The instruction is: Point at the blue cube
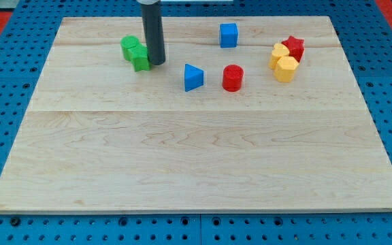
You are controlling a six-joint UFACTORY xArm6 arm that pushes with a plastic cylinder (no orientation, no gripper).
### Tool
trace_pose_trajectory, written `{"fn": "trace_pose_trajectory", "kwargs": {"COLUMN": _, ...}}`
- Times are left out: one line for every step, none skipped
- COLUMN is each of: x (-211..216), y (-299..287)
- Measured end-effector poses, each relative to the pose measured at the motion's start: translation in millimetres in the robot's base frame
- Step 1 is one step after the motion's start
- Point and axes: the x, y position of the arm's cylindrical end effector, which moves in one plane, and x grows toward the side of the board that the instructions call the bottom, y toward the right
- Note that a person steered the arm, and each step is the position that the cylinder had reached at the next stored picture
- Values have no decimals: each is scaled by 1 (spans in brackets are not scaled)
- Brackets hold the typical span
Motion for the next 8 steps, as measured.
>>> {"fn": "trace_pose_trajectory", "kwargs": {"x": -11, "y": -11}}
{"fn": "trace_pose_trajectory", "kwargs": {"x": -15, "y": -11}}
{"fn": "trace_pose_trajectory", "kwargs": {"x": -30, "y": 29}}
{"fn": "trace_pose_trajectory", "kwargs": {"x": -56, "y": 83}}
{"fn": "trace_pose_trajectory", "kwargs": {"x": -86, "y": 114}}
{"fn": "trace_pose_trajectory", "kwargs": {"x": -114, "y": 109}}
{"fn": "trace_pose_trajectory", "kwargs": {"x": -125, "y": 155}}
{"fn": "trace_pose_trajectory", "kwargs": {"x": -115, "y": 181}}
